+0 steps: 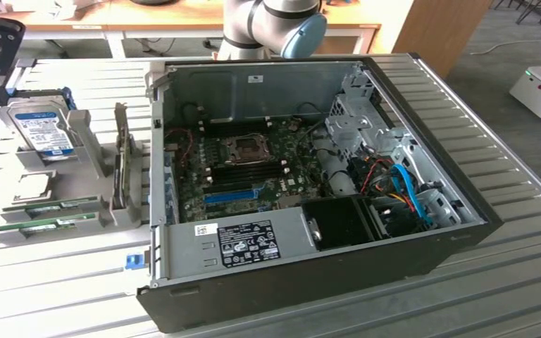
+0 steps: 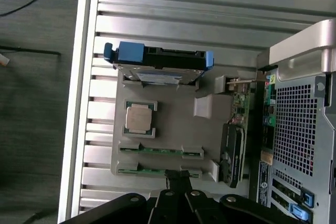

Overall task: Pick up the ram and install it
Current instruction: 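Pick up the ram and move it above insertion slot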

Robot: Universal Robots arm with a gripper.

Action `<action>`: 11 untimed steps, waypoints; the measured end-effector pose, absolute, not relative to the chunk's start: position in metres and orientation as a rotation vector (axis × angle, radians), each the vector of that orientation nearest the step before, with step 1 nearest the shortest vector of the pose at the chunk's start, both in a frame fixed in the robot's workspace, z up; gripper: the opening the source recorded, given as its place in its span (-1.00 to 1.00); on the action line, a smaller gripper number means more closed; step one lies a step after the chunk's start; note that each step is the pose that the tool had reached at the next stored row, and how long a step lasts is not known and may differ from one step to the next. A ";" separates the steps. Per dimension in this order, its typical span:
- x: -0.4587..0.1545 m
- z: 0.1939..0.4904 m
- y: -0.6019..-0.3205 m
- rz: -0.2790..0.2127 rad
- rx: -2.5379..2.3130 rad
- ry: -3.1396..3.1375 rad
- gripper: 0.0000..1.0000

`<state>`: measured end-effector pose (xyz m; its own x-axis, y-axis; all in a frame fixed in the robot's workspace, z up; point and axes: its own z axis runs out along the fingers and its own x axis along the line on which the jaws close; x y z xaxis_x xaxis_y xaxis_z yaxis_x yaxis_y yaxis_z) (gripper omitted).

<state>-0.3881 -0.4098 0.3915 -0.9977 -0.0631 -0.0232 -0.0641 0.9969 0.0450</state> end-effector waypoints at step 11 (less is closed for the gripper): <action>-0.388 0.391 -0.410 0.074 -0.314 3.106 -0.79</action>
<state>-0.3881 -0.4098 0.3915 -0.9796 -0.1998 -0.0232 -0.2006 0.9786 0.0450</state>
